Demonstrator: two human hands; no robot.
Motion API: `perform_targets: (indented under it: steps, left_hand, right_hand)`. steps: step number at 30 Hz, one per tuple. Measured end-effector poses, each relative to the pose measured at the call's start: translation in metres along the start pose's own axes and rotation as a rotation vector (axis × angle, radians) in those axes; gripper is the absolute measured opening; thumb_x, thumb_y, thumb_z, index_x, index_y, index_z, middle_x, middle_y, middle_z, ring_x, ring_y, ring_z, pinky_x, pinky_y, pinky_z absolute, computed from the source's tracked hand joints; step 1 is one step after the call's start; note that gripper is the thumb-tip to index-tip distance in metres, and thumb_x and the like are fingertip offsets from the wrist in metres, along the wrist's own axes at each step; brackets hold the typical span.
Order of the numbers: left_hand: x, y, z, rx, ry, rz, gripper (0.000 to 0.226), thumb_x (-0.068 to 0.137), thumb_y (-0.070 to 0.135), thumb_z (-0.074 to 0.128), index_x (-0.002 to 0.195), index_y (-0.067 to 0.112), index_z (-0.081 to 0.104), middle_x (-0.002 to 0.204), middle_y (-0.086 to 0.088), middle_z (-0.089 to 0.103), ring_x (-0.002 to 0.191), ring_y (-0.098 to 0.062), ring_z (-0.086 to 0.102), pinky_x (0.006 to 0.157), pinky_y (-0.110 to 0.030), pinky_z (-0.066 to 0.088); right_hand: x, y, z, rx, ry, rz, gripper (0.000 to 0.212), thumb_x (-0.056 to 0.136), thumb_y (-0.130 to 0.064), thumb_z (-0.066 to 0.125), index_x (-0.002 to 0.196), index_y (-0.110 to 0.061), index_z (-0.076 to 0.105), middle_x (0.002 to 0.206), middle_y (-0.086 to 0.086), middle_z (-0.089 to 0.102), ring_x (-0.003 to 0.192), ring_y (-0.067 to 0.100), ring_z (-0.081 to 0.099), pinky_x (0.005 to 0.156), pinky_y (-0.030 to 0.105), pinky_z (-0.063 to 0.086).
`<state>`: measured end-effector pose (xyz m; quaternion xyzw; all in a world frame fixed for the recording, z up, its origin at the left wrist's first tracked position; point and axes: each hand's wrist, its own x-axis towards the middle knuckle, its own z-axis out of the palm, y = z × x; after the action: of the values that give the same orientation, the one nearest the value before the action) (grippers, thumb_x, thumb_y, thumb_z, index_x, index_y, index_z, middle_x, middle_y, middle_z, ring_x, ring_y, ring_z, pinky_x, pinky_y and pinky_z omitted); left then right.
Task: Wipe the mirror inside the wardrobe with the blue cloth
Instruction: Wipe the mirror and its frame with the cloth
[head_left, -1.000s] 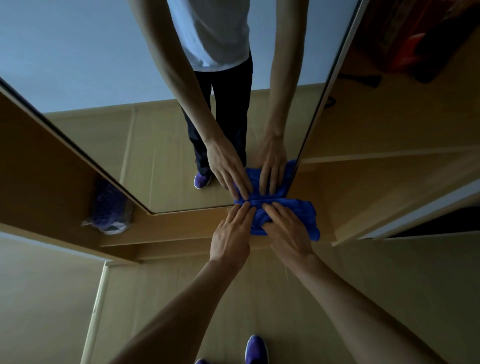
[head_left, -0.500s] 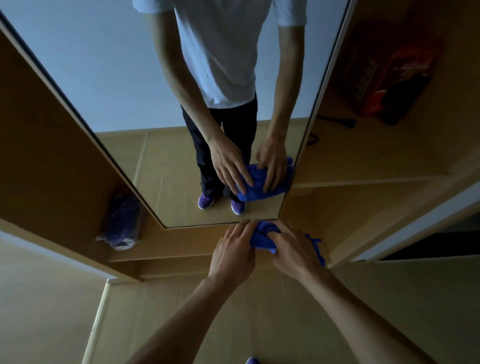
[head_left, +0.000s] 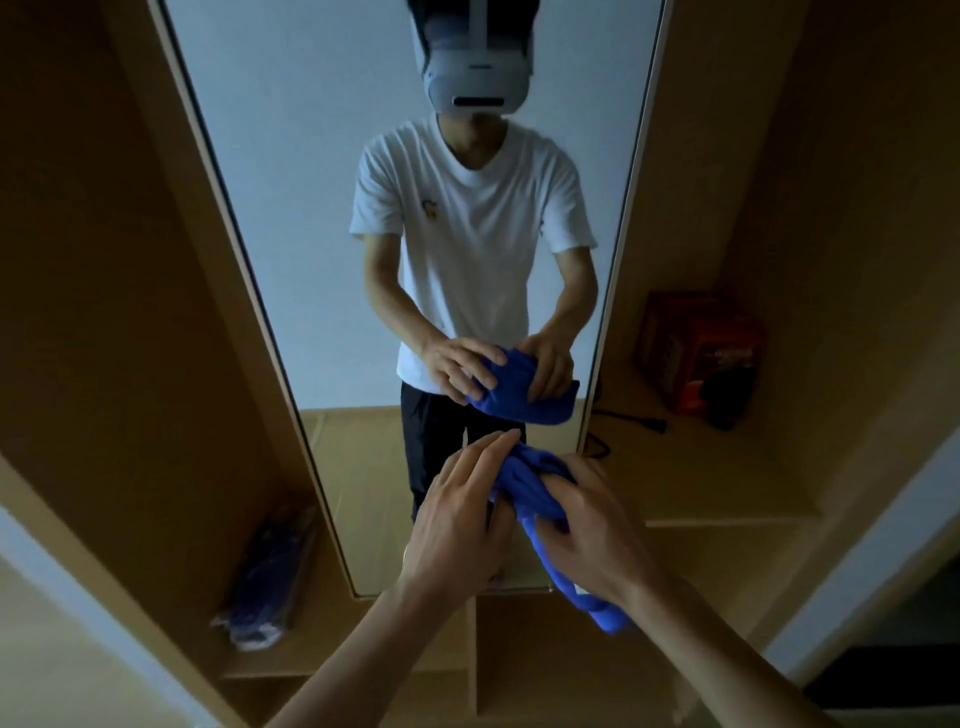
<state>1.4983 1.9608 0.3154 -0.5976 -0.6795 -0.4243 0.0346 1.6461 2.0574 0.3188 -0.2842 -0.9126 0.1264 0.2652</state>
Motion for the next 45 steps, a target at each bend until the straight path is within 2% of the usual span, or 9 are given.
perform_targets:
  steps: [6,12,17,22,26,31,38,42,45]
  left_hand:
    - [0.05,0.034,-0.061,0.046,0.134,0.137,0.054,0.096,0.025,0.048,0.15,0.027,0.042,0.144,0.011,0.051,0.129,-0.008,0.05,0.102,-0.028,0.047]
    - [0.09,0.059,-0.108,0.09,0.253,0.233,0.054,0.098,0.025,0.054,0.151,0.021,0.044,0.146,0.007,0.051,0.133,-0.012,0.049,0.104,-0.021,0.043]
    - [0.113,0.076,-0.142,0.073,0.329,0.318,0.054,0.099,0.02,0.061,0.15,0.016,0.046,0.145,0.0,0.053,0.133,-0.017,0.051,0.104,-0.034,0.049]
    - [0.126,0.075,-0.18,0.115,0.4,0.358,0.054,0.098,0.024,0.064,0.149,0.016,0.048,0.149,-0.001,0.05,0.14,-0.017,0.044,0.113,-0.029,0.039]
    - [0.137,0.068,-0.21,0.166,0.427,0.332,0.056,0.096,0.024,0.066,0.148,0.017,0.049,0.153,-0.004,0.046,0.144,-0.024,0.04,0.113,-0.044,0.04]
    - [0.155,0.066,-0.244,0.243,0.507,0.237,0.058,0.095,0.032,0.064,0.15,0.028,0.044,0.158,-0.005,0.033,0.145,-0.025,0.032,0.113,-0.046,0.036]
    - [0.2,0.079,-0.298,0.237,0.608,0.189,0.06,0.096,0.043,0.062,0.144,0.038,0.026,0.16,-0.018,0.021,0.15,-0.036,0.018,0.112,-0.06,0.031]
    - [0.229,0.08,-0.326,0.23,0.598,0.123,0.077,0.093,0.046,0.061,0.155,0.035,0.016,0.163,-0.017,0.015,0.152,-0.04,0.014,0.116,-0.061,0.029]
    - [0.243,0.08,-0.333,0.241,0.587,0.086,0.08,0.093,0.051,0.058,0.155,0.035,0.012,0.162,-0.019,0.016,0.149,-0.042,0.021,0.111,-0.063,0.036]
  right_hand:
    - [0.044,-0.037,-0.066,-0.027,0.16,-0.099,0.039,0.083,-0.043,0.039,0.111,-0.026,0.06,0.102,-0.011,0.048,0.093,0.007,0.05,0.072,0.018,0.045]
    - [0.079,-0.068,-0.125,-0.099,0.281,-0.199,0.046,0.083,-0.041,0.037,0.118,-0.021,0.061,0.104,-0.003,0.052,0.092,0.014,0.051,0.069,0.022,0.044]
    - [0.097,-0.095,-0.157,-0.118,0.368,-0.252,0.049,0.084,-0.041,0.036,0.121,-0.02,0.061,0.107,-0.001,0.052,0.094,0.013,0.051,0.073,0.022,0.046]
    - [0.109,-0.112,-0.178,-0.093,0.473,-0.278,0.048,0.086,-0.037,0.039,0.126,-0.018,0.059,0.111,-0.001,0.056,0.103,0.017,0.052,0.085,0.028,0.048]
    - [0.12,-0.115,-0.193,-0.102,0.492,-0.297,0.051,0.089,-0.032,0.04,0.135,-0.018,0.057,0.116,-0.003,0.06,0.112,0.02,0.05,0.097,0.037,0.046]
    - [0.146,-0.126,-0.213,-0.112,0.606,-0.332,0.039,0.092,-0.021,0.05,0.131,-0.02,0.056,0.105,-0.001,0.058,0.098,0.018,0.055,0.088,0.04,0.05]
    - [0.187,-0.157,-0.277,-0.254,0.778,-0.425,0.036,0.092,-0.028,0.046,0.127,-0.021,0.053,0.096,0.003,0.056,0.081,0.017,0.054,0.073,0.035,0.05]
    - [0.208,-0.166,-0.316,-0.212,0.782,-0.461,0.013,0.091,-0.014,0.058,0.103,-0.02,0.06,0.079,-0.001,0.053,0.068,0.017,0.053,0.063,0.033,0.045]
    - [0.219,-0.165,-0.323,-0.164,0.732,-0.449,0.025,0.091,-0.011,0.061,0.089,-0.032,0.048,0.071,-0.013,0.047,0.066,0.015,0.051,0.066,0.031,0.04]
